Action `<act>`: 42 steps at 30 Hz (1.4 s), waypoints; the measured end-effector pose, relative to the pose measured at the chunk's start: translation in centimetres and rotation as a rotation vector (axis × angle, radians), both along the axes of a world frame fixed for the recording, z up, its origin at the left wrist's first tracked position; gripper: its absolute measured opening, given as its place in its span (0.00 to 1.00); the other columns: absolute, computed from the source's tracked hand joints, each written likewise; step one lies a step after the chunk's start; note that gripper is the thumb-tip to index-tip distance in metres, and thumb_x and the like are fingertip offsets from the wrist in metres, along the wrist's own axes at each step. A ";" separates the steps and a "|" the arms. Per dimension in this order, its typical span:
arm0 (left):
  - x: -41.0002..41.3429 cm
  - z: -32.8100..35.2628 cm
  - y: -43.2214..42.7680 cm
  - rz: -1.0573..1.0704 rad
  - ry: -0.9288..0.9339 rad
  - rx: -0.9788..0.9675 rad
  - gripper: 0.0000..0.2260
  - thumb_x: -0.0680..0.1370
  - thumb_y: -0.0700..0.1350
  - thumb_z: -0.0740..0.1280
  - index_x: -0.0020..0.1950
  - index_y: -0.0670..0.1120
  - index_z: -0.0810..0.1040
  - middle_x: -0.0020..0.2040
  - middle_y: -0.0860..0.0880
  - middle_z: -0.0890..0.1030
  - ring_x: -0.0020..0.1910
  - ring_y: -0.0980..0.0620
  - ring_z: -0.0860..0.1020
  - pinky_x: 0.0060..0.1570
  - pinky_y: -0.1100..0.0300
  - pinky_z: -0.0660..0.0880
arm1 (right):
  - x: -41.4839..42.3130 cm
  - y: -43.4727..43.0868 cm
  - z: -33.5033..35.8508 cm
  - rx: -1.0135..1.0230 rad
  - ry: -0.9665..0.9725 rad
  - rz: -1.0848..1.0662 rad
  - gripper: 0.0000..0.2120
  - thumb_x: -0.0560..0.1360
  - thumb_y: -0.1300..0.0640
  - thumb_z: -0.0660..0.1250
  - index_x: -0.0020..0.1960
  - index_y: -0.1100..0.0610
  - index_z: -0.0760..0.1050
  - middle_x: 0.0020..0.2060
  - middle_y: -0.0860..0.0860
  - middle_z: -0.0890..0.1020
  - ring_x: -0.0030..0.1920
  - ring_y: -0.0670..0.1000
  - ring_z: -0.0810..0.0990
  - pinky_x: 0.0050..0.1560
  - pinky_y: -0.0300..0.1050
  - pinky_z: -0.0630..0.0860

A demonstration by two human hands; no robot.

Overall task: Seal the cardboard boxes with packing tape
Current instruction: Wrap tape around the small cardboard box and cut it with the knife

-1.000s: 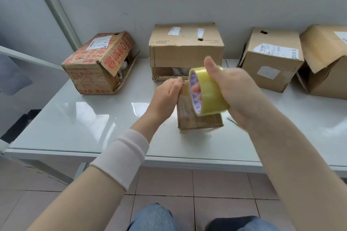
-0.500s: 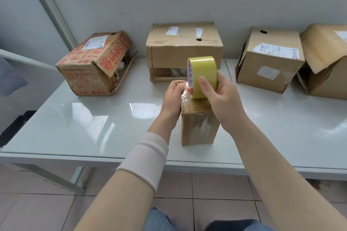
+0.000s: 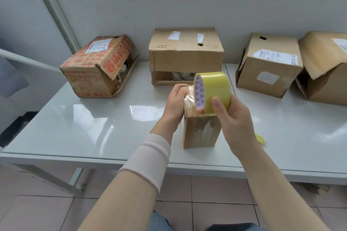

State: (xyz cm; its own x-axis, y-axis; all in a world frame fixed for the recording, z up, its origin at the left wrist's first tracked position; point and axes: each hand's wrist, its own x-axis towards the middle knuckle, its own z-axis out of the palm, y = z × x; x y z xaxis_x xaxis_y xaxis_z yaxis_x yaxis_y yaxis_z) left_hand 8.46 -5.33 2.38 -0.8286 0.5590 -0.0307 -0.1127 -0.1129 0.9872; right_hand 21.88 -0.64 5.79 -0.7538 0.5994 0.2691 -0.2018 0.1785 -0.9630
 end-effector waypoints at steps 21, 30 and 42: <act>0.4 -4.5 -3.2 -0.305 0.611 -0.143 0.31 0.67 0.73 0.62 0.68 0.74 0.56 0.77 0.54 0.49 0.76 0.57 0.51 0.73 0.57 0.54 | 3.8 -1.6 -5.2 -0.030 -0.306 -0.060 0.15 0.67 0.43 0.60 0.46 0.52 0.72 0.38 0.53 0.81 0.32 0.43 0.82 0.31 0.34 0.78; -1.3 1.4 -2.1 -0.115 0.130 -0.259 0.27 0.75 0.69 0.52 0.56 0.51 0.77 0.45 0.49 0.81 0.43 0.51 0.79 0.44 0.56 0.75 | 1.9 -0.5 2.3 -0.021 -0.023 0.184 0.12 0.69 0.48 0.61 0.52 0.49 0.72 0.41 0.44 0.83 0.42 0.40 0.81 0.40 0.32 0.75; -2.9 -4.7 -0.7 0.071 -0.132 -0.023 0.15 0.73 0.53 0.63 0.52 0.43 0.73 0.40 0.49 0.78 0.40 0.50 0.76 0.45 0.53 0.73 | -4.9 0.6 -2.9 -0.015 -0.070 0.104 0.06 0.80 0.55 0.57 0.48 0.49 0.72 0.33 0.39 0.82 0.39 0.38 0.80 0.42 0.32 0.76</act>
State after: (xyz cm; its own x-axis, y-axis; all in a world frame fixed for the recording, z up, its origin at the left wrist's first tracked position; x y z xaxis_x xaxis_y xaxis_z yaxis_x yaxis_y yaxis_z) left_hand 5.55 -6.01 -2.37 -0.8537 0.4973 -0.1544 -0.2348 -0.1029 0.9666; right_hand 17.02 -0.03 2.86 -0.8288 0.5206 0.2050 -0.1502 0.1458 -0.9778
